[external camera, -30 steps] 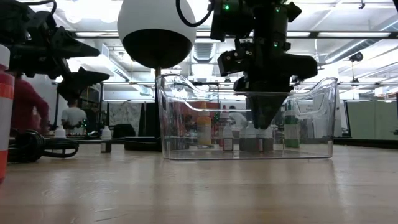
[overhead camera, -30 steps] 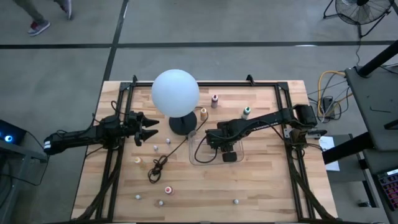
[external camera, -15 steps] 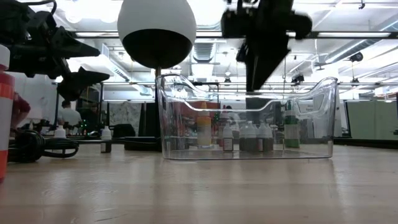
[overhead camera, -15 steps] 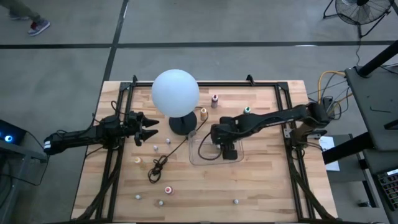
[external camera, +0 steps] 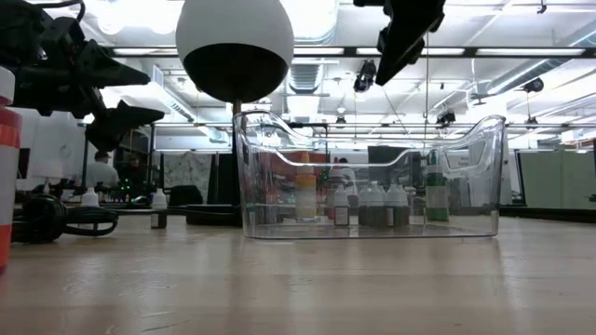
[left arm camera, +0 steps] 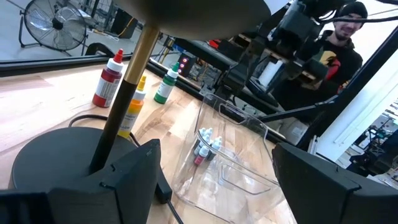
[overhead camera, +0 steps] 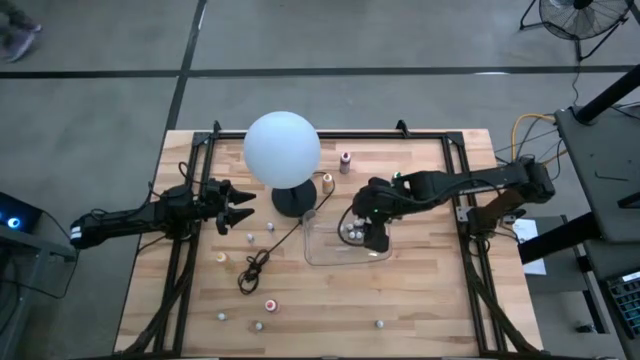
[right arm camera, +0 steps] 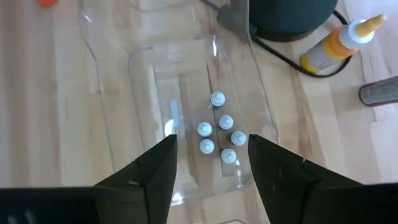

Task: Pick & Place food coloring
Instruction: Put the small green food coloring bottle into the transparent bin

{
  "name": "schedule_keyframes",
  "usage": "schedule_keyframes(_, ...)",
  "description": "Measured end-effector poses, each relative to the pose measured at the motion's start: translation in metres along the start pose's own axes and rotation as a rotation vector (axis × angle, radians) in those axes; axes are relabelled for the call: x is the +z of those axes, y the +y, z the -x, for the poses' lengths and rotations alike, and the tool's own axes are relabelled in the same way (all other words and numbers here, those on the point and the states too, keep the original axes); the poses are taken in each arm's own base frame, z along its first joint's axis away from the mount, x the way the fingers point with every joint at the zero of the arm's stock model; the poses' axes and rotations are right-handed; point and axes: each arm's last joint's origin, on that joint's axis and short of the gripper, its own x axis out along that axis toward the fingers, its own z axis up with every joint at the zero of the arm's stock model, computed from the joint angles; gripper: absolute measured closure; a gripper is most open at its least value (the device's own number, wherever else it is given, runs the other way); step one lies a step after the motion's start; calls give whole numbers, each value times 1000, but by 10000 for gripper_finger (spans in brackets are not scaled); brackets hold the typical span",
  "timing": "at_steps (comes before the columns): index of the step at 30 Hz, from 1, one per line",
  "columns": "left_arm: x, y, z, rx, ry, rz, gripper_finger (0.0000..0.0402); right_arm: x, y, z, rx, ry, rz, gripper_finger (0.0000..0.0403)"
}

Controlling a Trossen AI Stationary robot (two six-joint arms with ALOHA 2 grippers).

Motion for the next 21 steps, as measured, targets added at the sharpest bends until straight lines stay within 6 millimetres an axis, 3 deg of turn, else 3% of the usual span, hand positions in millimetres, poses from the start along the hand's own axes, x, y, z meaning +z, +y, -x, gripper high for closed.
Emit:
schedule_keyframes(7, 0, 0, 0, 0, 1, 0, 122, 0, 4, 5, 20, -26, -61, 213)
schedule_keyframes(12, 0, 0, 0, 0, 1, 0, 122, 1, 24, 7, 140, -68, 50, 212)
schedule_keyframes(21, 0, 0, 0, 1, 2, 0, 122, 4, 43, 19, 172, -138, 212, 185)
